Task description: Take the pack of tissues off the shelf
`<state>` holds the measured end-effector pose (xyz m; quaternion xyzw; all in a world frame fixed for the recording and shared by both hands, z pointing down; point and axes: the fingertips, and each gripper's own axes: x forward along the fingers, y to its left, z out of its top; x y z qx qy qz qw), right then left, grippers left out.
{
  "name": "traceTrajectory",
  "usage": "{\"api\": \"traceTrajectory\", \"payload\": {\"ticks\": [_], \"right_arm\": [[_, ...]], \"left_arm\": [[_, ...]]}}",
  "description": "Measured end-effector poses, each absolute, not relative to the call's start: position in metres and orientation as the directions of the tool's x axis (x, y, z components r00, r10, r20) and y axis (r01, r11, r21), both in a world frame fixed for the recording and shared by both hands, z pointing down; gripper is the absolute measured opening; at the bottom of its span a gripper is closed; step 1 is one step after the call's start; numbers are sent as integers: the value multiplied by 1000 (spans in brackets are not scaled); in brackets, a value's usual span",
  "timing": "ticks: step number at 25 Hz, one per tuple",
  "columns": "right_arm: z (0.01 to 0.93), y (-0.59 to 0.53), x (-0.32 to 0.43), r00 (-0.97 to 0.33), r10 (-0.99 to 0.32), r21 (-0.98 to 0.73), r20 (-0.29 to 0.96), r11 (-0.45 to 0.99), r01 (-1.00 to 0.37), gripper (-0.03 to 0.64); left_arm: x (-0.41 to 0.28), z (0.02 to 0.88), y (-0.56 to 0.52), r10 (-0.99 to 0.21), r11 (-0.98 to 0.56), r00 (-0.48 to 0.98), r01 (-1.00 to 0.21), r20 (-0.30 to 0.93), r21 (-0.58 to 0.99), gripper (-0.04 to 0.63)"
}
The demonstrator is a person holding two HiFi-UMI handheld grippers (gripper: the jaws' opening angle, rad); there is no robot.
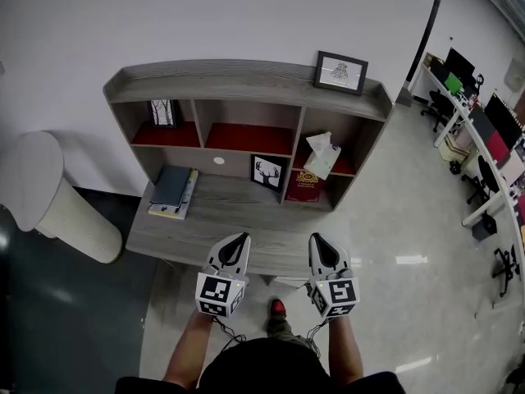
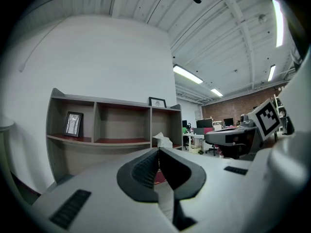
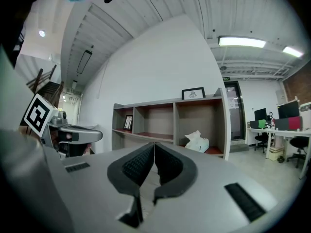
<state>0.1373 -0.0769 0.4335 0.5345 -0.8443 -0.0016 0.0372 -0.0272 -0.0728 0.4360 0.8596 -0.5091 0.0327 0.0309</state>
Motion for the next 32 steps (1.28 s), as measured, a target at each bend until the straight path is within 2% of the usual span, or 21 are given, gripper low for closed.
{"api": "traceTrajectory", "payload": {"ticks": [15, 29, 30, 32], "right_arm": [[458, -198, 193, -499, -862, 27, 93, 503, -864, 28], [475, -276, 224, -495, -864, 4, 90, 497, -868, 31], [477, -281, 225, -498, -862, 0, 95, 500, -866, 37], [483, -290, 225, -510, -852, -13, 114, 512, -859, 136]], "left_arm": [[26, 452, -172, -917, -383, 385, -923, 106, 36, 8], [35, 471, -218, -934, -317, 317, -948, 163, 27, 8], [36, 472, -220, -934, -316, 317, -948, 165, 27, 8], [36, 474, -223, -935, -313, 313, -949, 169, 28, 8]]}}
